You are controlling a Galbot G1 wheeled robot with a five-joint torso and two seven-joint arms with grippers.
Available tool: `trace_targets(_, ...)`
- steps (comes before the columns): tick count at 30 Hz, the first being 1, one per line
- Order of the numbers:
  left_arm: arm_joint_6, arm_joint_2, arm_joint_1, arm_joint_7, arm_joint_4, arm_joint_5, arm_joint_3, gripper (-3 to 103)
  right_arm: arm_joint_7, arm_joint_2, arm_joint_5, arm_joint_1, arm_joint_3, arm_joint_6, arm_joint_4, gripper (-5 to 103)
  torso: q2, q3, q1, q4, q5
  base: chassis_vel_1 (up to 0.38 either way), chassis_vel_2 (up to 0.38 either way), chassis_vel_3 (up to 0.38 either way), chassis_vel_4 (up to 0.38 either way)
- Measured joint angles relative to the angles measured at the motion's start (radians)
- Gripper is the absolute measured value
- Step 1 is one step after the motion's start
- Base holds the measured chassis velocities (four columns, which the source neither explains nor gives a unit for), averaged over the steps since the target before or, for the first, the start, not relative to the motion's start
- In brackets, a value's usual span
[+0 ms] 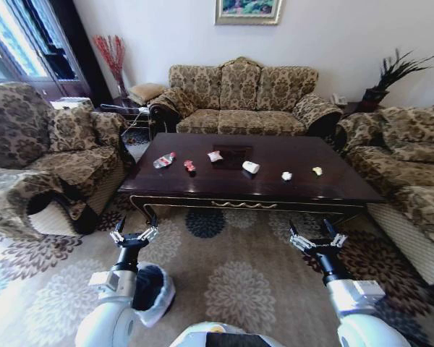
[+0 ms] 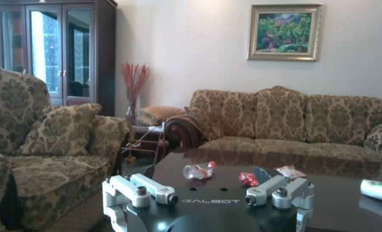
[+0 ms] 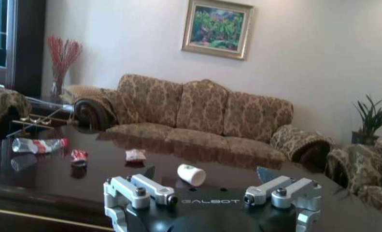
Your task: Move to the front of the table and place the trash on the table into the trash bin.
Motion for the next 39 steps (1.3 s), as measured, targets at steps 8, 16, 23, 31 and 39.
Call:
trace_targets(8, -0.010, -0.001, 0.015, 0.002, 0.003, -0.001, 0.001, 100, 0.003, -0.003, 0.006, 0.005, 0.004, 0.012, -0.011, 100, 0.000, 0.000, 0.000, 0.0004, 0.0015, 0.067, 0.044, -0.037, -0.045)
trace_targets(16, -0.010, -0.001, 0.016, 0.003, 0.003, -0.002, 0.001, 100, 0.004, -0.003, 0.006, 0.005, 0.005, 0.012, -0.011, 100, 0.000, 0.000, 0.000, 0.0004, 0.0011, -0.022, -0.026, 0.021, 0.024)
trace_targets(23, -0.010, -0.001, 0.016, 0.003, 0.003, -0.002, 0.001, 100, 0.004, -0.003, 0.007, 0.005, 0.005, 0.012, -0.011, 100, 0.000, 0.000, 0.000, 0.0004, 0.0008, 0.000, 0.000, 0.000, 0.000)
trace_targets(31, -0.010, -0.001, 0.015, 0.003, 0.003, -0.002, 0.001, 100, 0.005, -0.003, 0.007, 0.005, 0.005, 0.012, -0.011, 100, 0.000, 0.000, 0.000, 0.0004, 0.0008, 0.000, 0.000, 0.000, 0.000)
trace_targets(39, -0.010, -0.001, 0.015, 0.003, 0.003, -0.002, 0.001, 100, 0.005, -0.003, 0.008, 0.005, 0.005, 0.012, -0.011, 100, 0.000, 0.000, 0.000, 0.0004, 0.0009, 0.000, 0.000, 0.000, 0.000)
